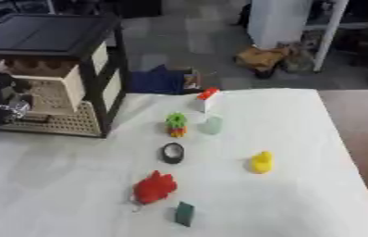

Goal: Pick up objects from table and place into drawer.

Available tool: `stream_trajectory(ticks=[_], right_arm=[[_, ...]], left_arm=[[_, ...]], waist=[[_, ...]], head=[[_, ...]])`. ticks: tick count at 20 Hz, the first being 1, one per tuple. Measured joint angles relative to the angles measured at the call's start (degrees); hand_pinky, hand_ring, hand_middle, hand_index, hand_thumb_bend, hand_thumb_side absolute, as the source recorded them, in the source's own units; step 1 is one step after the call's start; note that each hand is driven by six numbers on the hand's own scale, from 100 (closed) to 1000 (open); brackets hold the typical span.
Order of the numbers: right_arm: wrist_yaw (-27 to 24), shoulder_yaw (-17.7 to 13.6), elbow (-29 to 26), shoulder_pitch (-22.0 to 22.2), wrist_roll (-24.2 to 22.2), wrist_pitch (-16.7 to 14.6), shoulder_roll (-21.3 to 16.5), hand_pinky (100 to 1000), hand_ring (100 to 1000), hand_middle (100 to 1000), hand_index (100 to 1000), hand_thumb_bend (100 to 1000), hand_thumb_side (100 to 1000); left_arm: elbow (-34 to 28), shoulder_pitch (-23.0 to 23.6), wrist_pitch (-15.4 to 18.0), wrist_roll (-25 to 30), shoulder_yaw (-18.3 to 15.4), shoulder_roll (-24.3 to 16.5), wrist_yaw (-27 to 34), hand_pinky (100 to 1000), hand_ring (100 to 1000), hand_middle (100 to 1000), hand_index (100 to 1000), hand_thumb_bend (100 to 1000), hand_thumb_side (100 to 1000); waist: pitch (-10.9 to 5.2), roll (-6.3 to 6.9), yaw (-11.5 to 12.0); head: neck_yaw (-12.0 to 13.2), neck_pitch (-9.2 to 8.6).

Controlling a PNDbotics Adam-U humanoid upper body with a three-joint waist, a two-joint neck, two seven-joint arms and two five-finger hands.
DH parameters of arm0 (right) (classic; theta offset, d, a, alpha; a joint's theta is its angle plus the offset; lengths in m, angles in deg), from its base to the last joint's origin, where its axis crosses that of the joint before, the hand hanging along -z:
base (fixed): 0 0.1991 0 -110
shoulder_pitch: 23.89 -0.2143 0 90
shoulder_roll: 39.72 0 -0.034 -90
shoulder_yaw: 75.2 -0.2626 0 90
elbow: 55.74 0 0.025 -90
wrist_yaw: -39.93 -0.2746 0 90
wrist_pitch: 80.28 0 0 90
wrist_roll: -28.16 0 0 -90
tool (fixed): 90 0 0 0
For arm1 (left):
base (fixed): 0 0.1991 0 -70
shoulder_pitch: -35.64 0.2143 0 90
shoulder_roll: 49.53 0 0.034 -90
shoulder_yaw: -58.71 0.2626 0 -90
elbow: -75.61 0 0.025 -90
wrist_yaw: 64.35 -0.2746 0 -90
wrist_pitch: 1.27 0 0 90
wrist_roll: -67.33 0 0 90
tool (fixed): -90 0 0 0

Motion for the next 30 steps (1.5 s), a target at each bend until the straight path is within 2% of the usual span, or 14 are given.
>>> stream_trajectory(ticks=[13, 30], right_arm=[[0.0, 0.0, 0.0, -0.1, 0.0, 0.0, 0.0, 647, 645, 613, 863, 100, 868], [0.0, 0.0, 0.0, -0.5, -0.1, 0.1, 0.0, 647, 645, 612, 863, 100, 872]], left_arm=[[2.5, -1.1, 0.0, -0.5, 0.0, 0.7, -1.5, 444, 773, 796, 904, 100, 1000], [3.4, -2.4, -0.1, -2.6, 0.0, 1.6, -1.5, 471, 797, 839, 925, 100, 1000]], waist=[[0.38, 0.0, -0.6], [0.89, -0.01, -0.7]], head=[[0.4, -0.92], [0.5, -1.2]])
